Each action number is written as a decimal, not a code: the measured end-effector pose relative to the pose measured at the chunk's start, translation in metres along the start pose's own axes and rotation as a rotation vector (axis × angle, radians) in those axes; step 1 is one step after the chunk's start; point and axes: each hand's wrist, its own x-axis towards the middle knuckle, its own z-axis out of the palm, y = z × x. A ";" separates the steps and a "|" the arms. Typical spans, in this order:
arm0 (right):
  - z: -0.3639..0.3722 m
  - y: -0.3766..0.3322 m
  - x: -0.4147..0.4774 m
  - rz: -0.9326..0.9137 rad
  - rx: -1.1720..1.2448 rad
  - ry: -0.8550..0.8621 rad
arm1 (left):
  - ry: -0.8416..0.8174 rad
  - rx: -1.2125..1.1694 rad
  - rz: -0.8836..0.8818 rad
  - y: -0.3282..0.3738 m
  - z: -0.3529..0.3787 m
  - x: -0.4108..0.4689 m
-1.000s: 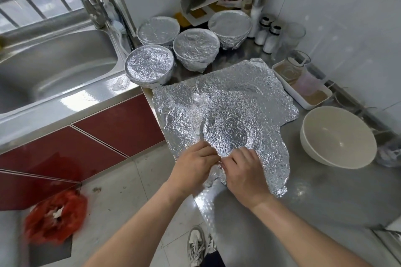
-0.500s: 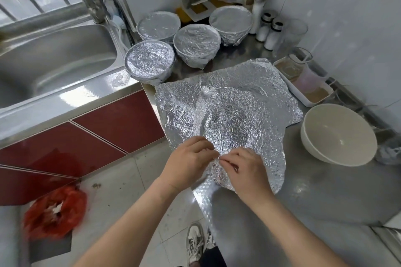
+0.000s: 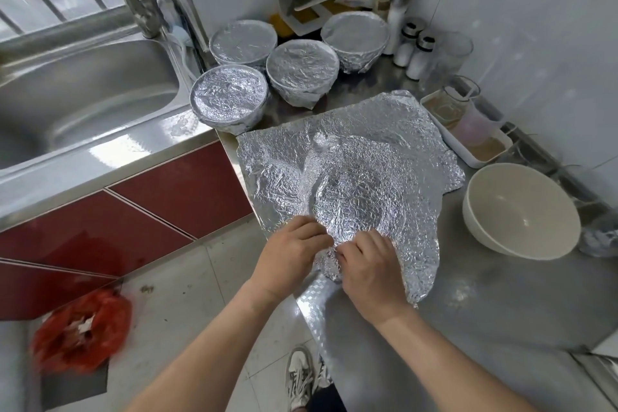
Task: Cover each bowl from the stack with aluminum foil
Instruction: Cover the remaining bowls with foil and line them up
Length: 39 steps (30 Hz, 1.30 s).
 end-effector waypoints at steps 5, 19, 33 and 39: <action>-0.004 -0.014 0.006 0.078 0.057 -0.033 | 0.037 0.020 -0.059 -0.003 -0.004 -0.001; -0.015 0.010 0.004 0.085 0.150 -0.191 | 0.017 -0.755 -1.129 0.047 -0.003 0.013; 0.002 -0.025 0.003 0.044 0.011 0.022 | 0.098 -0.522 -1.220 0.042 -0.007 0.029; 0.003 -0.032 0.005 0.120 0.098 -0.031 | -0.030 -0.434 -1.138 0.028 -0.016 0.030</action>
